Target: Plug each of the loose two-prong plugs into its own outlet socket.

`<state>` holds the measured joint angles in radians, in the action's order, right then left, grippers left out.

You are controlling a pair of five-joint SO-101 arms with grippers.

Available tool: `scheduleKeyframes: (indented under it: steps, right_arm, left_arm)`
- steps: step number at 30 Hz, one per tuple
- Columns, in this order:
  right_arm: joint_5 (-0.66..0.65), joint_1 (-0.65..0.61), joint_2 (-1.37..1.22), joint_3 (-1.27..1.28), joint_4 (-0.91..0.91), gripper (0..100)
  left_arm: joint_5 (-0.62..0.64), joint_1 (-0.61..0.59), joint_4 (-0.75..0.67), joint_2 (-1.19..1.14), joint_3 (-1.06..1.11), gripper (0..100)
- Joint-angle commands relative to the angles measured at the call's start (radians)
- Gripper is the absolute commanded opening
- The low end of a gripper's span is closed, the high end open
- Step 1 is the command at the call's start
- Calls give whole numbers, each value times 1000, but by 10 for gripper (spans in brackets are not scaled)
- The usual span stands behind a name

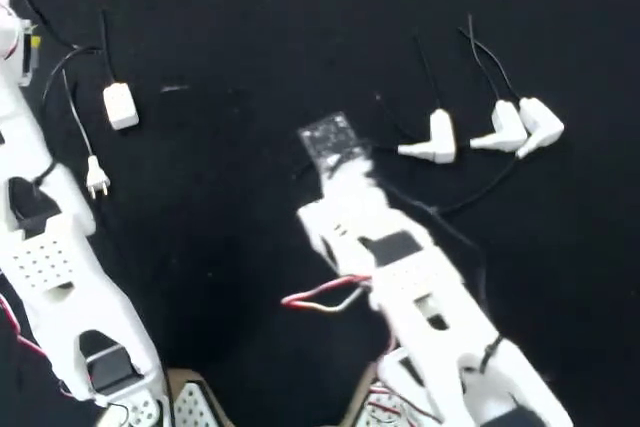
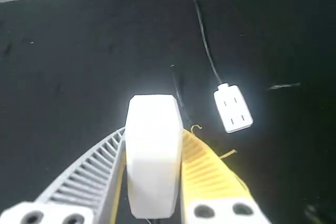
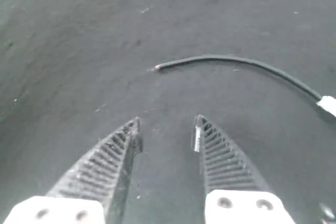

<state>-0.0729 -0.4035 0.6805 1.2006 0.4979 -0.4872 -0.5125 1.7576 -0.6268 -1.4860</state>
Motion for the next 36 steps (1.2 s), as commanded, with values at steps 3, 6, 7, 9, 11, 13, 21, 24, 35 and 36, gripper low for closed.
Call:
scheduleKeyframes:
  steps: [3,6,7,9,11,13,21,24,35,36]
  right_arm:
    - [12,29,77,8,-29,145]
    - [14,34,81,8,-29,145]
    - [14,34,84,10,-29,145]
    - [14,35,85,10,-29,145]
    - [14,43,87,5,-21,145]
    - [14,72,87,-1,-12,145]
    - [112,226,125,-53,84,145]
    - [112,249,127,-56,84,145]
    - [112,249,125,-54,84,145]
    - [112,249,125,-54,84,145]
  left_arm:
    - [34,38,8,222,179,32]
    - [29,76,8,404,418,32]
    - [18,90,6,465,506,32]
    - [-38,148,3,574,691,32]
    - [-94,214,0,669,892,32]
    - [-127,286,-25,743,1092,32]
    - [-132,489,-477,908,1819,36]
    - [-132,576,-638,944,2015,37]
    - [-55,700,-887,957,2290,209]
    - [-55,696,-882,959,2282,209]
